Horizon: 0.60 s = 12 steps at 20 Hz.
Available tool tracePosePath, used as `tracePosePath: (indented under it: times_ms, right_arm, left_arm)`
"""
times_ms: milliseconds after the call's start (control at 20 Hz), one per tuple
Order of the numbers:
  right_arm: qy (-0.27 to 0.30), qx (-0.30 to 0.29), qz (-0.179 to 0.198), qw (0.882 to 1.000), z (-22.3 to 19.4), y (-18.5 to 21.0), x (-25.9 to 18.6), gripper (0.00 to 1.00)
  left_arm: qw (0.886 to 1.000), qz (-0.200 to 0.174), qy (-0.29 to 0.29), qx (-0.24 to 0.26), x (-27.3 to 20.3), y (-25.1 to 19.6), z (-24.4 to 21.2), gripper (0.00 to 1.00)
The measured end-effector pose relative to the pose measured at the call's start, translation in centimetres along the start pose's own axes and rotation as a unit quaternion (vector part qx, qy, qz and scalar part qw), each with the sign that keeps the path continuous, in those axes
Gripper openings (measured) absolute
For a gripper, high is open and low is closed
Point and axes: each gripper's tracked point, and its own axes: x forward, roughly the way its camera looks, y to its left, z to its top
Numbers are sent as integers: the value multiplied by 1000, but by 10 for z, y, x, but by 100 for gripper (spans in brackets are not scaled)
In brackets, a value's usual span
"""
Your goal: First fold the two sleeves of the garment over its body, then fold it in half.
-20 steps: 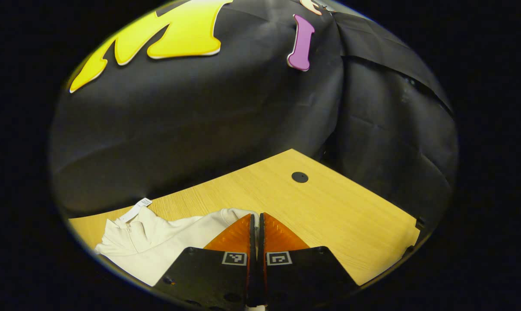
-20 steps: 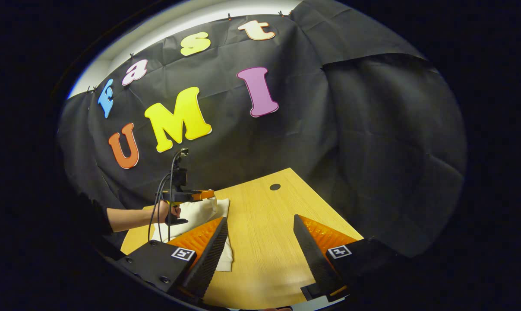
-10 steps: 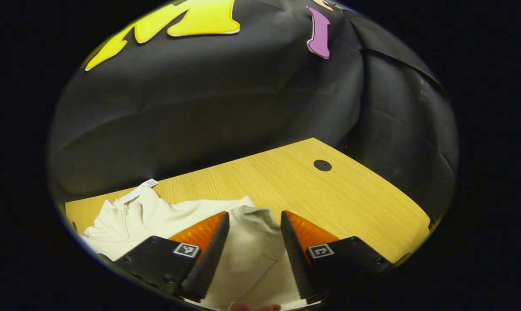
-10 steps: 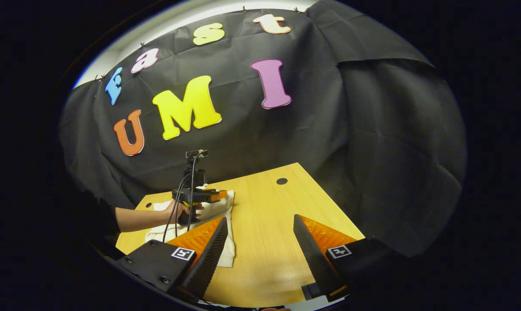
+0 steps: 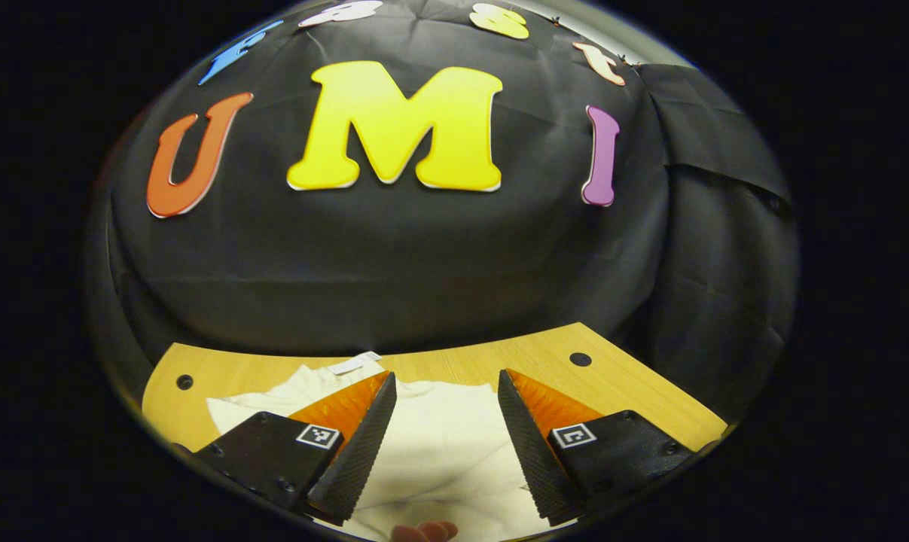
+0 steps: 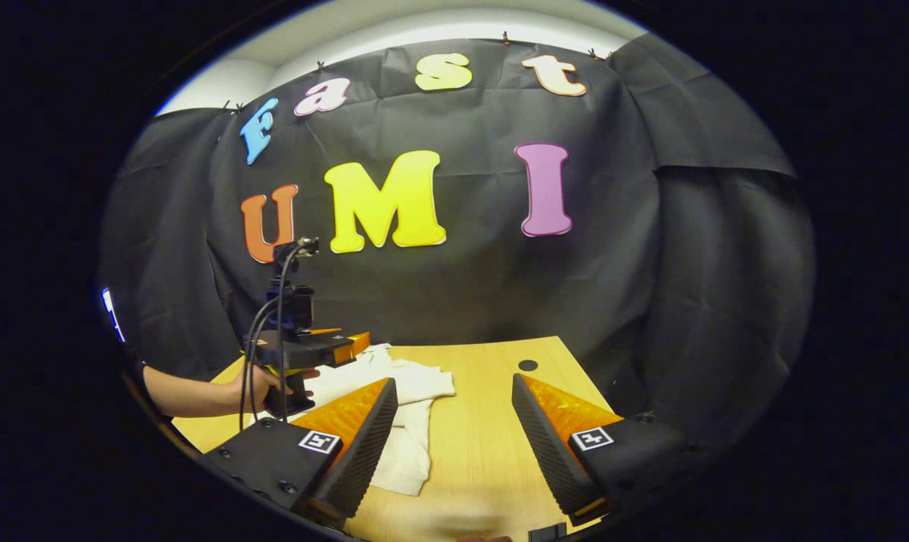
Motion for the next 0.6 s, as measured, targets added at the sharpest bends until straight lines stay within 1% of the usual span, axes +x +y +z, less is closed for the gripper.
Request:
tracePosePath:
  times_ms: [100, 300, 400, 500, 600]
  right_arm:
    - [-6, 0, 15, 1000, 5, 16, 7, 95]
    - [-15, -12, 37, 999, 13, 42, 14, 95]
    - [-17, -16, 47, 999, 14, 55, 17, 94]
    - [-13, -14, 59, 998, 10, 68, 21, 95]
    - [-2, -18, 60, 998, 2, 75, 27, 95]
  left_arm:
    - [1000, 16, -19, -4, -38, 14, 15, 87]
    - [996, 72, -49, -2, -97, 46, 38, 87]
    - [993, 94, -66, -1, -127, 59, 47, 89]
    - [992, 98, -74, -9, -146, 65, 48, 90]
    - [993, 99, -67, -22, -162, 75, 40, 90]
